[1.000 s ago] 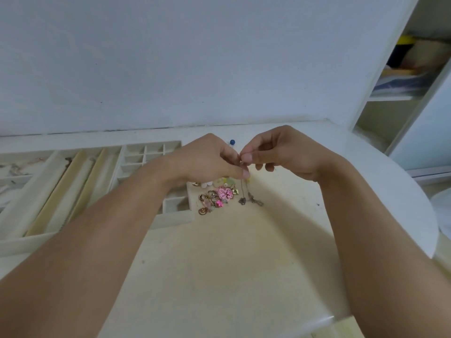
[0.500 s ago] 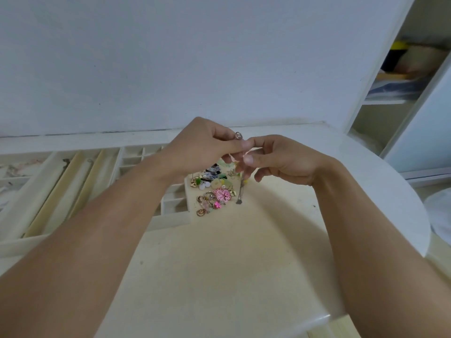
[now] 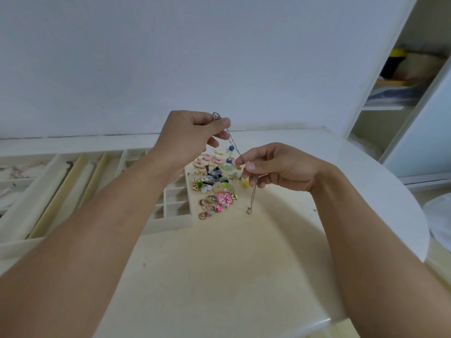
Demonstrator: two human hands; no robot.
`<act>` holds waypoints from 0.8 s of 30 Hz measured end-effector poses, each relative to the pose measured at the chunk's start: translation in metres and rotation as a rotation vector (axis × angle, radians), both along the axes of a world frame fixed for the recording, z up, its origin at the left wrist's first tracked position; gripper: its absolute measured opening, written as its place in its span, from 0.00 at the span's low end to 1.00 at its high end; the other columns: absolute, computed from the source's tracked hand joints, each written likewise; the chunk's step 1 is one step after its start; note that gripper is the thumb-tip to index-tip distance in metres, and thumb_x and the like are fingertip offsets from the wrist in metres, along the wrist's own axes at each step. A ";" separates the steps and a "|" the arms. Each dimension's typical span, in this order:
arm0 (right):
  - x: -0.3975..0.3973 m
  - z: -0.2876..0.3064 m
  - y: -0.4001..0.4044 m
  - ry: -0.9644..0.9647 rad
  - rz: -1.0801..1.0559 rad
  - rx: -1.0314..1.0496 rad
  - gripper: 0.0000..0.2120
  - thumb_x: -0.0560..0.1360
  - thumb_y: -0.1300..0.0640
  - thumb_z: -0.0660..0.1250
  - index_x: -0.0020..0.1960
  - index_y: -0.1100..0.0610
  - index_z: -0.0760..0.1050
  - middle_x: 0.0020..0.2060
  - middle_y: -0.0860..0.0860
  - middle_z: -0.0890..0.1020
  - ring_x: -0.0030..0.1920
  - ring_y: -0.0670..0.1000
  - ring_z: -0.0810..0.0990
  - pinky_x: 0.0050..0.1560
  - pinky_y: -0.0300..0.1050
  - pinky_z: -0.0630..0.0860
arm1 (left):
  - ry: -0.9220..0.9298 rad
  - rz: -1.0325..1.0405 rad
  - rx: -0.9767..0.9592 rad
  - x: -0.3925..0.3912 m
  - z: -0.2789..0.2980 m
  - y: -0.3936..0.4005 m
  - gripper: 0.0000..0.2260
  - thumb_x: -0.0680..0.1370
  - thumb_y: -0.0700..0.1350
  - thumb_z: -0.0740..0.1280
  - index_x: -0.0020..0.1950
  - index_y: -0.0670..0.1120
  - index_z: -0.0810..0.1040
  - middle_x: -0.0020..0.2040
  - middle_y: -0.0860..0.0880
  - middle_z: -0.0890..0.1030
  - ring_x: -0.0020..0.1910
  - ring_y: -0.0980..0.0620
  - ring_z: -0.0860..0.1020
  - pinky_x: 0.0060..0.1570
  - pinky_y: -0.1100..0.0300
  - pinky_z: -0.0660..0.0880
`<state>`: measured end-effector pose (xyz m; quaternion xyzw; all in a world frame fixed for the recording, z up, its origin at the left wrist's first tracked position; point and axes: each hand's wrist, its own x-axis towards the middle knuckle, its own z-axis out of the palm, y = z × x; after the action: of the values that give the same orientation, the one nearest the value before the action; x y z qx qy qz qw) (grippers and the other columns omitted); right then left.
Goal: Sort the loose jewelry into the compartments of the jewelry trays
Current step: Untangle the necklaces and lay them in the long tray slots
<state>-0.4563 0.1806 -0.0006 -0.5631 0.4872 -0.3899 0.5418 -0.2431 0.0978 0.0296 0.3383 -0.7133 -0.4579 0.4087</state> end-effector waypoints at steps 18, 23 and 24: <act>0.006 0.001 0.003 -0.038 0.053 0.017 0.07 0.78 0.52 0.68 0.47 0.53 0.83 0.53 0.57 0.84 0.50 0.56 0.84 0.43 0.45 0.80 | -0.079 -0.113 0.030 -0.001 0.004 0.009 0.08 0.77 0.52 0.73 0.47 0.50 0.88 0.31 0.54 0.81 0.29 0.56 0.72 0.34 0.62 0.69; 0.008 0.001 0.002 -0.049 0.048 -0.002 0.04 0.78 0.53 0.70 0.48 0.53 0.82 0.53 0.56 0.84 0.50 0.56 0.84 0.44 0.45 0.80 | -0.113 -0.137 0.022 -0.002 0.003 0.013 0.07 0.75 0.55 0.74 0.46 0.52 0.88 0.28 0.54 0.75 0.30 0.54 0.69 0.38 0.55 0.68; 0.009 0.002 0.002 -0.044 0.044 -0.006 0.05 0.77 0.52 0.71 0.49 0.53 0.82 0.54 0.56 0.85 0.51 0.56 0.84 0.44 0.45 0.81 | -0.114 -0.139 0.018 -0.002 0.003 0.014 0.07 0.75 0.55 0.74 0.46 0.53 0.88 0.27 0.54 0.75 0.30 0.54 0.69 0.39 0.56 0.68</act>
<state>-0.4471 0.1822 0.0009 -0.5665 0.4614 -0.3919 0.5590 -0.2454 0.1118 0.0324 0.3173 -0.7531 -0.4714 0.3317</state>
